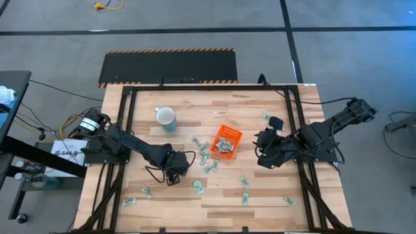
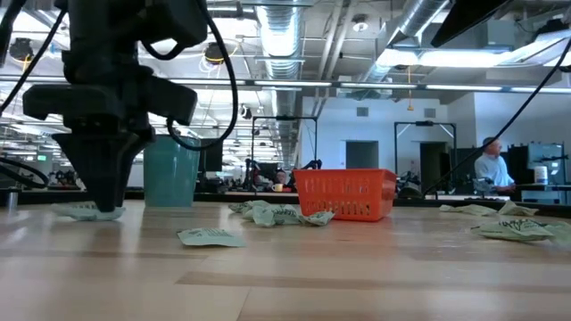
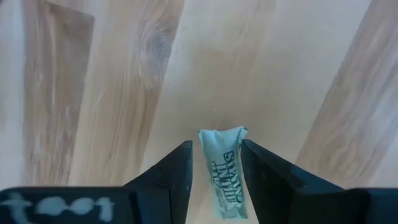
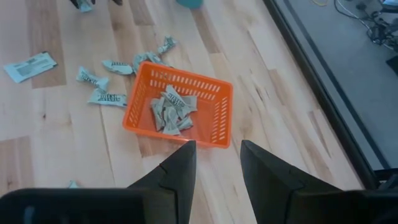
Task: Pick and place Stevia / Truvia into bins
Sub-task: Put the stevia packet into the basket
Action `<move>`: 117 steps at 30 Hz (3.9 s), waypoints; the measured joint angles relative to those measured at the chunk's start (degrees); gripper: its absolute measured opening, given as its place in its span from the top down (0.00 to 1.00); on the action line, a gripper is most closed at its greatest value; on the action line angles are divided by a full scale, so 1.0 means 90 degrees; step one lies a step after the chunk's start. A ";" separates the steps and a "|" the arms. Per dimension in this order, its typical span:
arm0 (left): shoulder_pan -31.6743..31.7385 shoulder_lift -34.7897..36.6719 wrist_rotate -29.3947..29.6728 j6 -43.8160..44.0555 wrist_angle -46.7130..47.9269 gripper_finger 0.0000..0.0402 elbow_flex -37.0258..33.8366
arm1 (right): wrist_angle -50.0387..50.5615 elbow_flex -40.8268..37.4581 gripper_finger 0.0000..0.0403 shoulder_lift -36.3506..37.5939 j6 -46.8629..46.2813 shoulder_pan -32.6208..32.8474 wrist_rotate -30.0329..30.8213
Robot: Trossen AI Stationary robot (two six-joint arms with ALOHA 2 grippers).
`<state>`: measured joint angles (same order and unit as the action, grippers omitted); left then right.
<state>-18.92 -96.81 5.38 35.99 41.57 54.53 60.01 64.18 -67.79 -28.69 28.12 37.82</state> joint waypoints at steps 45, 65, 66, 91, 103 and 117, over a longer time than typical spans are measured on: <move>0.0476 0.0001 -0.0106 -0.1086 -0.0259 0.98 -0.0287 | 0.0000 -0.0001 0.71 0.0000 -0.0211 0.0000 -0.0019; 0.1000 0.0004 0.1656 -0.4233 -0.2099 1.00 0.1692 | 0.1588 -0.0002 0.71 0.0049 -0.3297 0.1309 0.0651; 0.1128 0.0004 0.1332 -0.4491 -0.2533 1.00 0.1692 | 0.1605 -0.0006 0.71 0.0049 -0.3462 0.1421 0.0656; 0.2754 -0.1147 -0.1395 -0.4946 -0.4441 1.00 0.1885 | 0.0916 -0.1002 0.71 -0.0102 -0.6905 0.2845 -0.1792; 0.2751 -0.1132 -0.1398 -0.5254 -0.4452 0.86 0.1879 | 0.0143 -0.1002 0.71 -0.0102 -0.7982 0.3925 -0.2381; 0.2809 -0.0808 -0.1349 -0.5572 -0.4009 0.66 0.1869 | -0.0986 -0.1755 0.71 -0.0593 -0.7981 0.4070 -0.3101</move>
<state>6.37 -104.08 -6.77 -14.16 5.48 71.35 51.13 48.38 -73.13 -100.51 64.75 9.91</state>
